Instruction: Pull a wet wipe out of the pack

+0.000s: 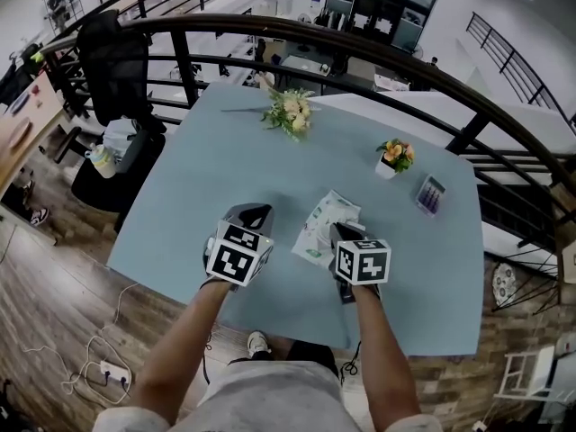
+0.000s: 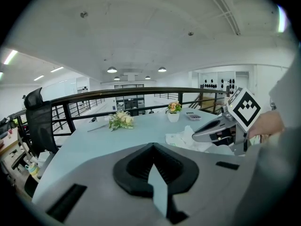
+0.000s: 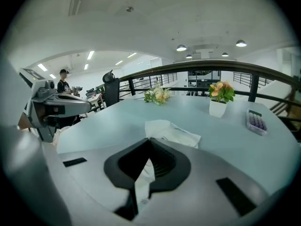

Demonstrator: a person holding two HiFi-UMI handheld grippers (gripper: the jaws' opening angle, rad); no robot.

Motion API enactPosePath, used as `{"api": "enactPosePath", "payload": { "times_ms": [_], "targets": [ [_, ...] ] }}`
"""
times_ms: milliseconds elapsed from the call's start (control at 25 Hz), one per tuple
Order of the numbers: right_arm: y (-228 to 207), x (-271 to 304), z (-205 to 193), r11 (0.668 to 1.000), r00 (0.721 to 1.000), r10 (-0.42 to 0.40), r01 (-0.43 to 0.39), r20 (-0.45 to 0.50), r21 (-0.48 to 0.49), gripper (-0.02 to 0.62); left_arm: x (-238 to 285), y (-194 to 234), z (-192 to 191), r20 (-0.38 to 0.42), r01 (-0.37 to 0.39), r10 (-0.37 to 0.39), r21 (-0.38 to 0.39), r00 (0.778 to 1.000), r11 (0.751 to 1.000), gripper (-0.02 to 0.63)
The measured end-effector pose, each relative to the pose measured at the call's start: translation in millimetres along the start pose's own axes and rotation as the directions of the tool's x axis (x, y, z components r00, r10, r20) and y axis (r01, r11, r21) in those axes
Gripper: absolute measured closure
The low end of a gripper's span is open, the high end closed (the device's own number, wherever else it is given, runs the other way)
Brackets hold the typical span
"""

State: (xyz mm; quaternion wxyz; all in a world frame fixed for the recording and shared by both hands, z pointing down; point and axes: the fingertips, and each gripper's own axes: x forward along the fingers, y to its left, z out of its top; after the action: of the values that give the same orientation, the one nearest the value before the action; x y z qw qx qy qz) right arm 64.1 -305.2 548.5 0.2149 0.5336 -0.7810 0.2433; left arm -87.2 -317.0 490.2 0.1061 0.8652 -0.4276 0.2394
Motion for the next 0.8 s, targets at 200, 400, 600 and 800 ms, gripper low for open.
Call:
{"api": "enactPosePath", "payload": {
  "times_ms": [200, 400, 600, 800],
  "targets": [
    [-1, -8, 6, 1.0, 1.0, -0.011, 0.011, 0.014, 0.001, 0.588, -2, -3, 9, 0.013, 0.011, -0.011, 0.009, 1.0, 1.0, 0.612],
    [-1, -15, 12, 1.0, 0.999, -0.025, 0.025, 0.032, -0.002, 0.588, -3, -5, 18, 0.028, 0.023, -0.023, 0.022, 0.999, 1.0, 0.612],
    [-4, -22, 18, 0.999, 0.998, -0.043, 0.043, 0.048, -0.003, 0.588, -1, -9, 27, 0.046, 0.039, -0.04, 0.036, 0.998, 0.999, 0.612],
    [-8, -27, 18, 0.998, 0.996, -0.064, 0.064, 0.056, 0.002, 0.588, 3, -14, 31, 0.053, 0.063, -0.066, 0.05, 0.996, 0.997, 0.612]
  ]
}}
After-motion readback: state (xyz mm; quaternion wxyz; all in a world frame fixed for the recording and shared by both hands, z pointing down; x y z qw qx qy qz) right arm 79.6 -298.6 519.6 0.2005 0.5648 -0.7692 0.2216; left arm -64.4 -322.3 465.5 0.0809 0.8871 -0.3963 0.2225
